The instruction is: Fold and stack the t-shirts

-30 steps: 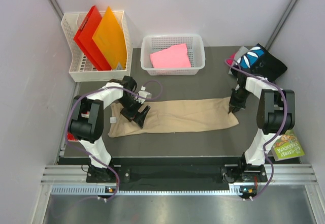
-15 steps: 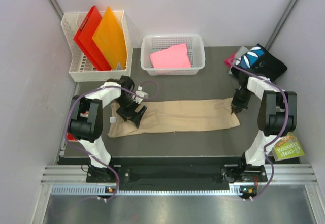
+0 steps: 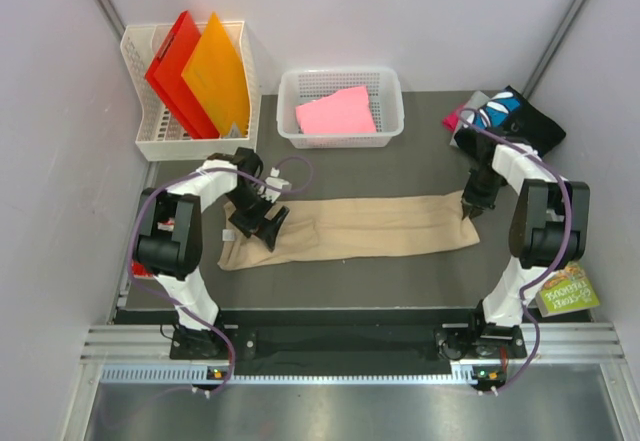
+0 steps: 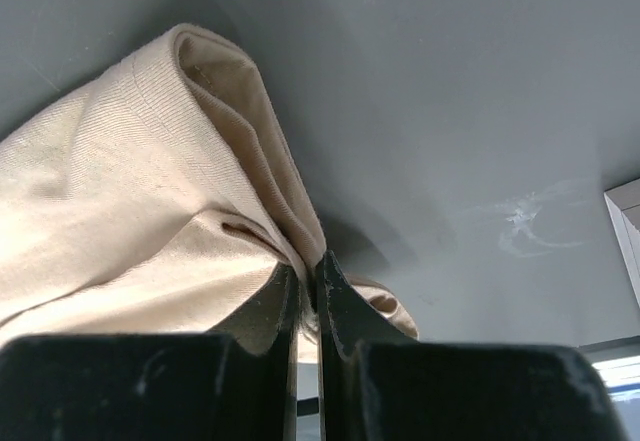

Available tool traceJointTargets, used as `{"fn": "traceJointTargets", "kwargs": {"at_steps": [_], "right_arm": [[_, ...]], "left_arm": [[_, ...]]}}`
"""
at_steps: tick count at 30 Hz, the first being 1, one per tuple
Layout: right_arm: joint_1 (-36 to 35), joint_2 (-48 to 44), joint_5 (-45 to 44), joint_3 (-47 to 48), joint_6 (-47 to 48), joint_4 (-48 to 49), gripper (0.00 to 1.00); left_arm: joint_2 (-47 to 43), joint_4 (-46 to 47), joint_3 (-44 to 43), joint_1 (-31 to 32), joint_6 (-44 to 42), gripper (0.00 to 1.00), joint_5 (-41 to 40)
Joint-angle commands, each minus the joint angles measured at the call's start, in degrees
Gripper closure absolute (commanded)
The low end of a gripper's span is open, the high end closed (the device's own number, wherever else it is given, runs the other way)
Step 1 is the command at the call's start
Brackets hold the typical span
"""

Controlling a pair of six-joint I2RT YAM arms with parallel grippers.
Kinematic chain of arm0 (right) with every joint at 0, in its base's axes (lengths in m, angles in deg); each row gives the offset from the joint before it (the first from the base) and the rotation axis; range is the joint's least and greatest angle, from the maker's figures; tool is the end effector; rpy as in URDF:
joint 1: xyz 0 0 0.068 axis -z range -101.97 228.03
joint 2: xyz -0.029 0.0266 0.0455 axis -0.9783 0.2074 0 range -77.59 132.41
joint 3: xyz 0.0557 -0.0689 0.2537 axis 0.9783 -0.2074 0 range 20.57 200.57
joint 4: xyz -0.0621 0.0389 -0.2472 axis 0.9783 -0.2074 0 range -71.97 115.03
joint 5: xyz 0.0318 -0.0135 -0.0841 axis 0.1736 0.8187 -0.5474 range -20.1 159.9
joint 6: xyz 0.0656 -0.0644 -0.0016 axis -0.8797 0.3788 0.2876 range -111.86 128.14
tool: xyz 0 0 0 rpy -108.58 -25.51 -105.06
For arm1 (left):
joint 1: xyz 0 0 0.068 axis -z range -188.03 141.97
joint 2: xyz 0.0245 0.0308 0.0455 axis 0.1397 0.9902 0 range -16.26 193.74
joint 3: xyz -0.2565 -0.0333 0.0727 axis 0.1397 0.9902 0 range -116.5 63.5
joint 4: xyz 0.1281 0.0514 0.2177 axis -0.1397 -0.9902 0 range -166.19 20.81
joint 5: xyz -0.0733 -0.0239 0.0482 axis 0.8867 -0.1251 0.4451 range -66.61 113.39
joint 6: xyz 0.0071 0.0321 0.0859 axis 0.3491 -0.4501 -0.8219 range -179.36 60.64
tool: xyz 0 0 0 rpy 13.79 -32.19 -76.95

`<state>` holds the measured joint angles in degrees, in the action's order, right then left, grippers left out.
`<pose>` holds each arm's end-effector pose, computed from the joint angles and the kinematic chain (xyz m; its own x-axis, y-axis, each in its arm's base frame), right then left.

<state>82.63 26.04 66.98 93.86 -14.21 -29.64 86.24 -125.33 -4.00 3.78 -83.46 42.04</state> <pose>0.3319 -0.0309 0.1401 -0.8863 0.4522 -0.0998 0.4557 0.8900 -0.0139 0.2932 -0.0883 0.1257 -0.8167 0.5660 -0.1125 0.5710 0.7642 -0.2999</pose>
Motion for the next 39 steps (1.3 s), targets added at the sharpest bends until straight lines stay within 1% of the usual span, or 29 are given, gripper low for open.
{"fn": "traceJointTargets", "kwargs": {"at_steps": [1, 2, 3, 4, 5, 6, 7, 8, 9, 11, 14, 17, 18, 20, 21, 24, 26, 27, 29, 30, 32, 33, 34, 39], "right_arm": [[-0.21, -1.07, -2.44, 0.01, 1.08, 0.62, 1.0], [-0.38, -0.63, -2.44, -0.17, 1.08, 0.62, 1.0], [-0.38, -0.28, -2.53, -0.43, 1.08, 0.88, 0.93], [-0.38, 0.33, -2.79, -0.61, 0.99, 0.97, 0.82], [-0.38, 0.69, -3.84, -0.44, 0.99, 0.89, 0.69], [-0.38, 0.95, -4.72, -0.26, 0.9, 0.8, 0.45], [-0.3, 1.3, -5.51, 0.35, 0.82, 0.54, 0.33], [-0.12, 1.39, -6.56, 0.53, 0.82, 0.53, 0.24], [0.06, 1.48, -6.66, 0.7, 0.9, 0.97, 0.16], [0.76, 1.66, -5.62, 0.79, 1.52, 1.59, 0.14], [1.29, 2.89, -3.95, 0.88, 2.57, 2.9, 0.16], [1.55, 4.2, -1.31, -0.26, 3.63, 4.92, 0.23], [1.55, 4.47, -0.95, -1.13, 3.72, 5.89, 0.3], [1.73, 4.91, 0.72, -2.1, 4.59, 7.21, 0.36], [1.73, 5.08, 1.33, -3.06, 4.77, 8.43, 0.42], [1.9, 5.79, 2.65, -5.0, 4.95, 10.37, 0.47], [1.9, 6.23, 5.89, -5.97, 4.77, 11.25, 0.52], [1.9, 6.23, 6.52, -7.02, 4.68, 12.13, 0.57], [1.9, 5.79, 8.35, -8.08, 3.98, 12.84, 0.64], [1.82, 5.62, 8.89, -8.95, 3.81, 13.36, 0.74], [1.9, 5.35, 9.33, -9.49, 2.84, 13.45, 0.85], [1.82, 5.18, 9.33, -9.84, 2.75, 13.45, 0.95], [1.82, 5.26, 9.33, -9.93, 2.49, 13.45, 1.0], [2.25, 4.39, 6.44, -8.44, 1.7, 10.74, 1.0]], "left_arm": [[-2.3, -2.04, -1.58, -0.56, -0.16, 0.01, 1.38], [-2.39, -2.13, -1.58, -0.56, -0.25, 0.01, 1.3], [-2.74, -2.22, -1.49, -0.65, -0.42, 0.01, 1.3], [-2.92, -2.31, -1.4, -0.65, -0.51, 0.01, 1.3], [-3.09, -2.48, -1.31, -0.74, -0.6, 0.01, 1.38], [-3.53, -2.57, -1.23, -0.74, -0.86, 0.01, 1.3], [-3.62, -2.57, -1.14, -0.83, -0.95, 0.01, 1.12], [-3.71, -2.66, -1.05, -0.91, -1.04, 0.01, 0.95], [-3.8, -2.75, -0.96, -1.0, -1.21, 0.01, 0.68], [-3.88, -2.75, -0.79, -1.44, -1.57, 0.01, 0.42], [-4.06, -2.75, -0.44, -1.97, -2.01, 0.01, 0.16], [-3.97, -2.66, -0.17, -2.58, -2.44, 0.01, -0.2], [-3.89, -2.83, -0.17, -2.76, -2.53, 0.01, -0.2], [-3.88, -2.92, -0.17, -3.02, -2.71, 0.01, -0.2], [-3.88, -2.92, -0.26, -3.11, -2.8, 0.01, -0.28], [-3.71, -3.01, -0.35, -3.29, -2.88, 0.01, -0.37], [-3.36, -3.1, -0.61, -3.38, -2.97, 0.01, -0.46], [-3.27, -3.19, -0.7, -3.38, -2.97, 0.01, -0.37], [-2.92, -3.36, -1.05, -3.38, -2.97, 0.01, -0.29], [-2.92, -3.36, -1.14, -3.38, -2.97, 0.01, -0.37], [-2.57, -3.45, -1.49, -3.38, -3.15, 0.01, -0.37], [-2.39, -3.54, -1.66, -3.38, -3.15, 0.01, -0.37], [-2.39, -3.54, -1.75, -3.38, -3.24, 0.01, -0.37], [-2.13, -3.8, -2.1, -3.55, -3.68, 0.01, -0.64]]}}
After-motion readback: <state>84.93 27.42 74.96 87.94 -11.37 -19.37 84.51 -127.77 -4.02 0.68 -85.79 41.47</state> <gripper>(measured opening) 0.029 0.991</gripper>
